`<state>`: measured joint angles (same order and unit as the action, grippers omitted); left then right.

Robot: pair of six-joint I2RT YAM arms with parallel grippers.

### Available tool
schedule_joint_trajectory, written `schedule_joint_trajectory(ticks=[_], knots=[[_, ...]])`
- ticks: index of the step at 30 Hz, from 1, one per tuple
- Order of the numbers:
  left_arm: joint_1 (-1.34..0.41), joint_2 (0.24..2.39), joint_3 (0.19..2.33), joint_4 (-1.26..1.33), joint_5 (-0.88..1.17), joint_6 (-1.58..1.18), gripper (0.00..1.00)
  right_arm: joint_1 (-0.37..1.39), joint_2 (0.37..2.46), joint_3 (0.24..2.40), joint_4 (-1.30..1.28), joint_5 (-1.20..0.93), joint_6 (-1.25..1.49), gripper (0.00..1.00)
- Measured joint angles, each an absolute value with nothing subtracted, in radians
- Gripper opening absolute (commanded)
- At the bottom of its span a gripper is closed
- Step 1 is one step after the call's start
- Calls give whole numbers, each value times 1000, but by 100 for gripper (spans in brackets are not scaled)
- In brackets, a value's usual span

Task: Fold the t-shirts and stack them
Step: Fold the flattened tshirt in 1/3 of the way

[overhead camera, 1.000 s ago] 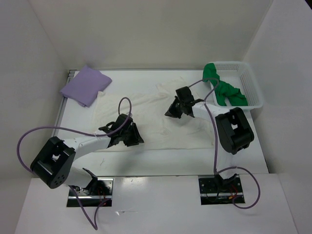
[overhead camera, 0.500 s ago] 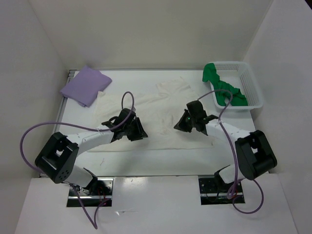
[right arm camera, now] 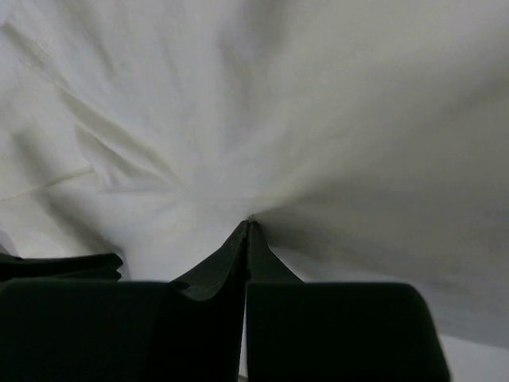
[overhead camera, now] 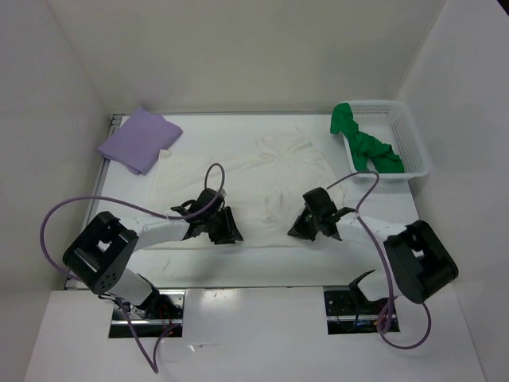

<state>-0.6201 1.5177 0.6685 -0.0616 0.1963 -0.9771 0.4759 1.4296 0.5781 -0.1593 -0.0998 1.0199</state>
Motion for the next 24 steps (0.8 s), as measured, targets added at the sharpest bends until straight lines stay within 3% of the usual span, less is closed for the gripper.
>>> schedule_joint_trajectory(ticks=[8,12,16,20,24], knots=[[-688,1424,559,-43,236,-1021,44,548,1093,315,-193,-112,1220,0],[-725,1367,507,-45,260,-1062,45,590,949,262,-285,-120,1296,0],[-740,1293,532,-204,221,-1053,49,589,852,286,-401,-111,1308,3],[-636,1300,715,-305,209,-992,49,567,999,480,-453,-93,1218,6],[-351,1364,864,-223,265,-925,47,551,1279,775,-402,-85,1046,6]])
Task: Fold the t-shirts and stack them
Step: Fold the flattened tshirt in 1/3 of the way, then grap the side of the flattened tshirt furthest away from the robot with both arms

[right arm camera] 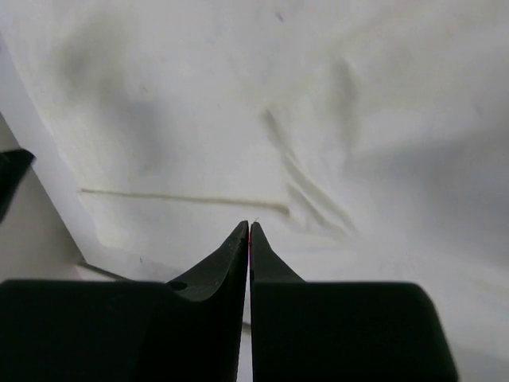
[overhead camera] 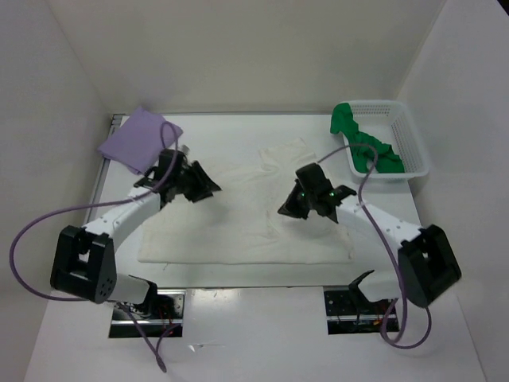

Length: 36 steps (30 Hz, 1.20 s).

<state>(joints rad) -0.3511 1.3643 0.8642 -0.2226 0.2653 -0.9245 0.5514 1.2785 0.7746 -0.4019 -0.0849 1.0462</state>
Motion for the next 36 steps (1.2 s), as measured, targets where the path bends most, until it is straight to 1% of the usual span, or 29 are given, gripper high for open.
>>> schedule_joint_trajectory(ticks=[3,6,8,10,13,14,15,18,20,23,24,27,29,36], knots=[[-138,1446,931,-178,276,-891,43,537,1420,907,-363,-86,933,6],[-4,1553,1020,-175,224,-854,36,523,1506,976,-345,-95,847,6],[25,1625,1092,-166,157,-824,31,513,1542,997,-338,-107,806,7],[37,1689,1159,-159,87,-789,28,507,1568,1010,-334,-117,773,7],[45,1783,1258,-159,-12,-735,28,505,1594,1031,-332,-128,738,10],[46,1817,1297,-160,-41,-719,30,502,1601,1039,-329,-132,730,10],[47,1854,1337,-164,-68,-699,34,502,1607,1048,-329,-137,721,10],[54,1958,1446,-176,-132,-630,40,497,1617,1074,-326,-151,696,10],[57,1997,1476,-182,-162,-601,40,490,1618,1085,-324,-157,682,11],[64,2032,1492,-202,-188,-566,44,474,1618,1089,-323,-160,666,11],[66,2044,1497,-208,-195,-552,44,467,1618,1089,-324,-163,662,11],[68,2089,1522,-218,-216,-526,50,452,1618,1089,-324,-171,652,11],[70,2115,1533,-232,-229,-517,52,448,1618,1089,-324,-178,647,11],[71,2165,1589,-249,-243,-496,52,447,1618,1089,-324,-215,634,11]])
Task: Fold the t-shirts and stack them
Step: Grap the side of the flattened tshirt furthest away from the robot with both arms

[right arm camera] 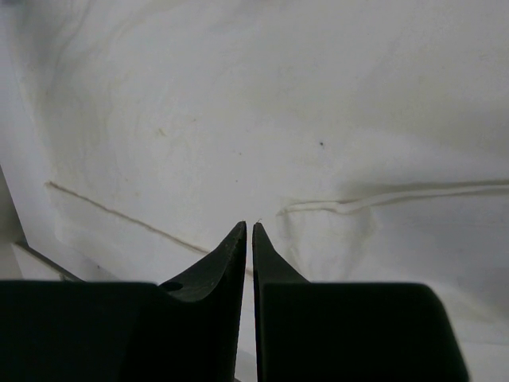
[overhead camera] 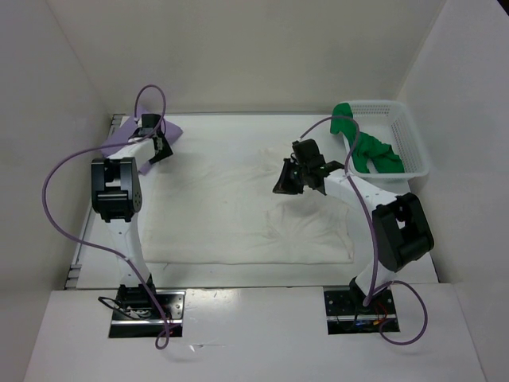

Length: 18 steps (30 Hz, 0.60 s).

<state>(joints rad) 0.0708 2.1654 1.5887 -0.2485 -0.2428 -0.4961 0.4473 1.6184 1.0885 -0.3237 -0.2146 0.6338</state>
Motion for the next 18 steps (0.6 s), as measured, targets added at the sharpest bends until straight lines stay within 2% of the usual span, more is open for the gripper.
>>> schedule_joint_trajectory(ticks=[5,9,10,12,13,18], knots=[[70,2177,1620,-250,-238,-495,36,447,1618,1087,-323,-225,634,15],[70,2177,1613,-247,-238,-495,35,427,1618,1088,-324,-224,630,19],[70,2177,1608,-245,-238,-495,37,416,1618,1090,-324,-225,630,23],[70,2177,1585,-236,-240,-495,43,386,1625,1105,-326,-226,629,25],[70,2175,1581,-226,-239,-495,49,371,1629,1116,-326,-226,627,25],[72,2168,1566,-210,-248,-496,56,331,1652,1174,-323,-229,619,25]])
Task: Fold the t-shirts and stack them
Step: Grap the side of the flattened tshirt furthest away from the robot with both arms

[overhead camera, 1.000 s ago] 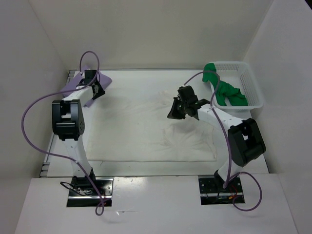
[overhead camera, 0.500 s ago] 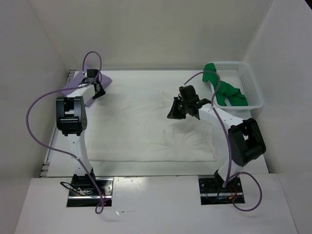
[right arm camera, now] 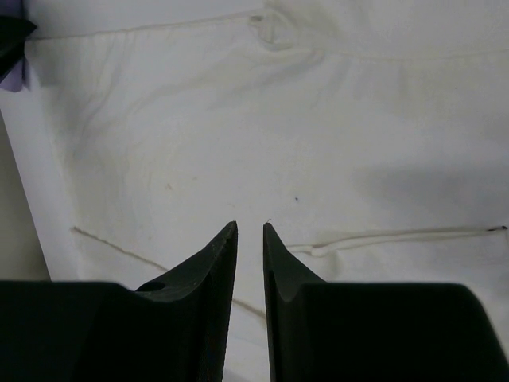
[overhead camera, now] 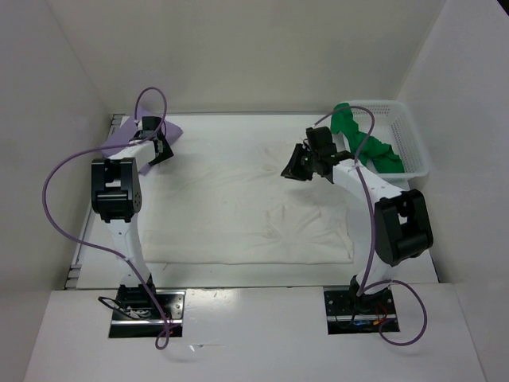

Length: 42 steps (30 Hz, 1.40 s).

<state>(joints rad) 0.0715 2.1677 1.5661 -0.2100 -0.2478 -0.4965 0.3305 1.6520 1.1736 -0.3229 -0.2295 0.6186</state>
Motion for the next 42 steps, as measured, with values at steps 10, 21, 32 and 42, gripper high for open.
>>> schedule_joint_trajectory(ticks=[10,21,32,42], knots=[[76,2151,1533,-194,-261,-500,36,331,1667,1171,-321,-257,611,25],[80,2127,1493,-171,-239,-510,17,297,1840,1333,-323,-218,605,31],[80,2085,1465,-181,-164,-538,4,205,2238,1852,-356,-20,521,44],[80,2026,1423,-170,-147,-553,0,193,2611,2426,-556,169,426,47]])
